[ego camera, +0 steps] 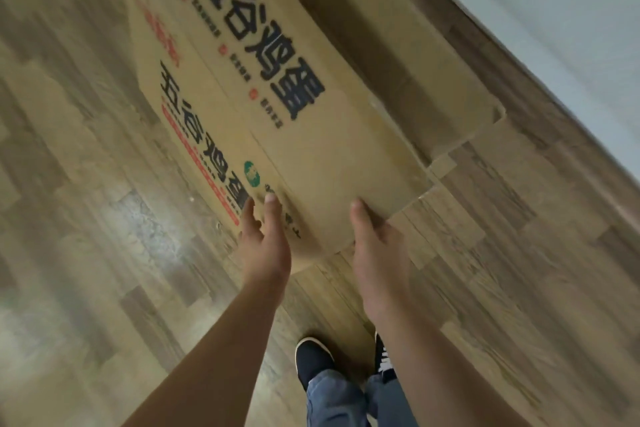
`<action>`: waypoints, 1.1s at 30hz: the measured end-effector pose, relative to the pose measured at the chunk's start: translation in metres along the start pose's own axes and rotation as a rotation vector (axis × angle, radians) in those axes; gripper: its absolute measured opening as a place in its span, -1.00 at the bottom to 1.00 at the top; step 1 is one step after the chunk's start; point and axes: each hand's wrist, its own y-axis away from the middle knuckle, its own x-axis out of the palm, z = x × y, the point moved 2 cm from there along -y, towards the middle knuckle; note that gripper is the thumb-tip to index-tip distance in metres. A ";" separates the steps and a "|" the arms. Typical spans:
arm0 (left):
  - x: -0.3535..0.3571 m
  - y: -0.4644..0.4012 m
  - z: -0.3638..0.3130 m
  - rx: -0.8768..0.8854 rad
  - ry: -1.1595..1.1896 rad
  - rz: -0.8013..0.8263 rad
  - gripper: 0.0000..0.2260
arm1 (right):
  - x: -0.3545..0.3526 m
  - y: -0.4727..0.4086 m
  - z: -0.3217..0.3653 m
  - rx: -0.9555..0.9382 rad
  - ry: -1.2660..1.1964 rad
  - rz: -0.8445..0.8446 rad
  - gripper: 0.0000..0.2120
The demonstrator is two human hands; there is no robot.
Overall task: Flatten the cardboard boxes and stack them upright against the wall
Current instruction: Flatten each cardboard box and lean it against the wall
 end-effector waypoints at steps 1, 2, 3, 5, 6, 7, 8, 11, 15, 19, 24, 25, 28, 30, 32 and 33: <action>0.001 -0.001 0.005 -0.036 0.019 -0.013 -0.40 | -0.004 -0.003 -0.002 -0.003 0.036 -0.044 -0.46; 0.001 -0.003 0.009 -0.057 0.041 -0.035 -0.42 | -0.009 -0.008 -0.003 -0.026 0.087 -0.097 -0.49; -0.001 -0.006 0.013 -0.074 0.070 -0.060 -0.43 | -0.014 -0.015 -0.001 -0.064 0.140 -0.136 -0.60; -0.008 -0.012 0.019 -0.091 0.117 -0.094 -0.42 | -0.014 -0.027 0.005 -0.113 0.221 -0.077 -0.82; -0.012 -0.015 0.020 -0.077 0.130 -0.097 -0.39 | -0.011 -0.034 0.006 -0.118 0.245 -0.004 -0.72; -0.016 -0.018 0.021 -0.065 0.138 -0.105 -0.34 | -0.005 -0.043 0.004 -0.114 0.261 0.057 -0.58; -0.020 -0.021 0.021 -0.056 0.135 -0.113 -0.27 | 0.002 -0.048 0.001 -0.113 0.332 0.112 -0.51; -0.034 -0.035 0.034 -0.092 0.030 -0.163 0.04 | 0.025 -0.053 0.005 -0.316 0.894 0.237 -0.45; -0.057 -0.053 0.062 -0.226 -0.029 -0.200 0.08 | 0.057 -0.030 0.050 -0.778 1.000 0.236 -0.54; -0.063 -0.057 0.064 -0.236 0.008 -0.195 0.07 | 0.087 -0.005 0.096 -1.097 0.843 0.205 -0.67; -0.073 -0.074 0.043 -0.174 0.104 -0.225 0.02 | 0.102 -0.065 0.123 -0.792 0.956 0.177 -0.47; -0.078 -0.080 0.039 -0.156 0.117 -0.216 0.04 | 0.098 -0.080 0.116 -0.646 0.931 0.224 -0.39; -0.093 -0.097 0.037 -0.164 0.170 -0.205 0.19 | 0.090 -0.106 0.078 -0.341 0.909 0.349 -0.09; -0.094 -0.100 0.040 -0.188 0.182 -0.188 0.10 | 0.087 -0.117 0.061 -0.330 0.965 0.276 0.14; -0.088 -0.097 0.045 -0.183 0.180 -0.182 -0.08 | 0.086 -0.125 0.055 -0.319 1.008 0.183 0.12; -0.086 -0.092 0.048 -0.184 0.176 -0.177 -0.12 | 0.083 -0.125 0.053 -0.320 1.043 0.163 0.05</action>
